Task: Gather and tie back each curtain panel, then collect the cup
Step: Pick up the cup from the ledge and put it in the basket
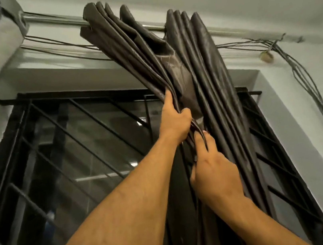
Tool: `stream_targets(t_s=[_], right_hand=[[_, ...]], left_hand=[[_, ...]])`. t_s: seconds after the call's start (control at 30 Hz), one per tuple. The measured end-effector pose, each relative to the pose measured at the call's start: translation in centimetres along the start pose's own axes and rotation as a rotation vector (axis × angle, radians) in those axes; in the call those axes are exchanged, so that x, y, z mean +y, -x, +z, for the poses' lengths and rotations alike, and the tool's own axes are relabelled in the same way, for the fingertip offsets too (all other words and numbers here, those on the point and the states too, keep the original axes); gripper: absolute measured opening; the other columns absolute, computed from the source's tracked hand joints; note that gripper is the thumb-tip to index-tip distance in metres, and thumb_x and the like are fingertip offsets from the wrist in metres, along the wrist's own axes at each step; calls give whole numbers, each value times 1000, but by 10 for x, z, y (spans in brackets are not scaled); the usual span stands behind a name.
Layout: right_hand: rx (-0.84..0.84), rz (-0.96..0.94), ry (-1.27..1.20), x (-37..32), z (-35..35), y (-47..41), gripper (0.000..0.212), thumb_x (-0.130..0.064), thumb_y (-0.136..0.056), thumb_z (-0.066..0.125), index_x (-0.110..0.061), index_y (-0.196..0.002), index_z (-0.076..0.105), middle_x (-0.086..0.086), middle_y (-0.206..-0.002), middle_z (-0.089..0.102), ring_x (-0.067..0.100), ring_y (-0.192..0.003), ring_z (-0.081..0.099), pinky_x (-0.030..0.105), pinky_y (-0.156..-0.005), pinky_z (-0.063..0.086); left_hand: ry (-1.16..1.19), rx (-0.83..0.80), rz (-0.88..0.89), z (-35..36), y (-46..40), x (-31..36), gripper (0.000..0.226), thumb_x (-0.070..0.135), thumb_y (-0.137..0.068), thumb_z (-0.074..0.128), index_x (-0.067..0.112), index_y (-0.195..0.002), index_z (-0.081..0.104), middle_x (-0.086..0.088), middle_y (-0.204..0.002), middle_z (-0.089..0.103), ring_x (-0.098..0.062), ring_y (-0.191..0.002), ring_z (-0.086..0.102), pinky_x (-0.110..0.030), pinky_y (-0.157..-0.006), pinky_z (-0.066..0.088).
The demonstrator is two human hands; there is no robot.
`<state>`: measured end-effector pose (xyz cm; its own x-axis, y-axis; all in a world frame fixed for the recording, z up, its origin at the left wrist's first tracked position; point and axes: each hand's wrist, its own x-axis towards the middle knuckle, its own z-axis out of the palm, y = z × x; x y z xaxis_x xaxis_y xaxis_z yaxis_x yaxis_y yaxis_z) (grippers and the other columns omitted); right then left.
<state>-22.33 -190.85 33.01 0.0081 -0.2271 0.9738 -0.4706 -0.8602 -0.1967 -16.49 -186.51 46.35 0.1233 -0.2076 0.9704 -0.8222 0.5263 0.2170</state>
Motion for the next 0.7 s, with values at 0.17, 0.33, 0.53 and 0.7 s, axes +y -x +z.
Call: stream_targets(t_s=[0.17,0.33,0.53,0.7], right_hand=[[49,92,128,74,-29,-20,80,-16,-95,50,-17,-163,10,8,-171,11,28,-102,67,32,-66,41],[74,222,195,137,-40,-7,80,-15,-95,51,-15,-162,8,11,-168,14,32,-97,62,34,-63,40],[69,148,265,115,-22,22,88,-24,-90,64,-15,-163,16,18,-170,7,38,-142,38,49,-103,45],[160,-101,240,61,12,73,91,-16,-83,74,-8,-161,28,21,-167,24,39,-153,27,62,-122,23]], left_hand=[[35,-155,-22,85,-16,35,79,1,-97,54,13,-164,15,-8,-163,37,-20,-146,42,-22,-117,30],[44,-354,-81,147,-2,51,86,2,-95,57,20,-165,10,-9,-163,37,-33,-139,49,-38,-115,42],[176,-232,-106,115,31,15,84,8,-96,66,19,-164,18,-5,-160,42,-15,-138,49,-28,-117,37],[189,-178,-73,44,95,-24,84,20,-95,72,17,-163,23,-1,-160,41,11,-133,40,-8,-111,35]])
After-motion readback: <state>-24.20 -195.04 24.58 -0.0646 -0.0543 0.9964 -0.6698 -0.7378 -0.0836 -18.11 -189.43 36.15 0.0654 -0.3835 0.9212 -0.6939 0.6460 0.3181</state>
